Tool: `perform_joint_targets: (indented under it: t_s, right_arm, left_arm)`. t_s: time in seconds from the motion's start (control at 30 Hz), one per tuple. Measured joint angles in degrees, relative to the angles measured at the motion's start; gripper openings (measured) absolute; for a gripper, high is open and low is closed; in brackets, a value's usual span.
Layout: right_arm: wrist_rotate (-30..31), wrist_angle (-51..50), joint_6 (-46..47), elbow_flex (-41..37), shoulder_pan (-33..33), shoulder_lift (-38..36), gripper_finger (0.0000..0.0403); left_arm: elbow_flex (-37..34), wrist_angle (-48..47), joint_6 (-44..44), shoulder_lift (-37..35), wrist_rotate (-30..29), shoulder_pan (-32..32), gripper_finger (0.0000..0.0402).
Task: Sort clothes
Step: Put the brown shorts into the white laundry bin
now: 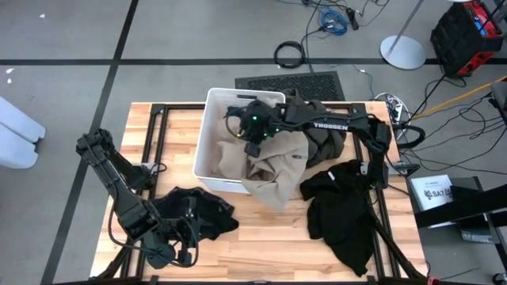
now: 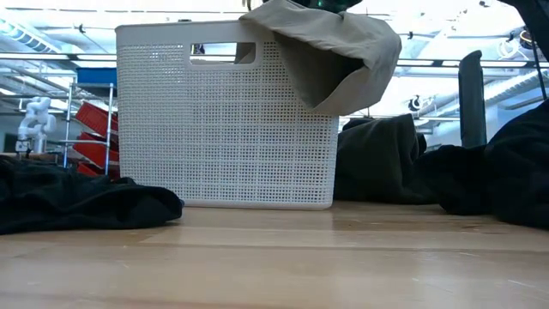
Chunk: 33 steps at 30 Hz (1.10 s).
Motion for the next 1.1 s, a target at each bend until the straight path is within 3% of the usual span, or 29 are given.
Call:
perform_joint_targets:
  t_s: [0.13,0.27,0.47,0.63,0.8,0.9,0.97,1.1]
  right_arm:
    - [-0.2,5.9,0.7,1.6,0.0,-1.7,0.0069]
    - [0.0,3.2,2.7,7.6,-0.1,-1.8,0.0118]
    - [1.6,-12.3,8.8,21.9,0.0,-1.9,0.0172]
    - [4.9,-30.9,19.8,34.9,0.6,-2.2,0.0175]
    - [4.2,-43.5,29.2,31.4,3.0,-7.2,0.017]
    - [7.3,-53.5,32.8,30.9,6.1,-8.3,0.017]
    - [11.8,-52.0,33.9,29.4,9.4,-8.9,0.017]
    - [15.0,-52.5,38.6,27.4,15.2,-10.2,0.017]
  left_arm:
    - [0.0,0.0,1.0,0.0,0.1,0.0,0.0136]
    - [0.0,-0.1,3.6,0.0,1.4,0.0,0.0136]
    - [0.0,-0.1,6.8,0.0,1.6,0.1,0.0136]
    - [0.0,-0.1,9.6,0.0,1.8,0.9,0.0136]
    - [0.0,0.0,11.5,0.0,3.5,3.3,0.0136]
    - [0.0,0.1,11.4,0.0,4.8,5.1,0.0136]
    - [0.0,0.0,11.4,0.0,5.1,6.0,0.0136]
    - [0.0,0.1,11.0,-0.1,6.8,7.6,0.0136]
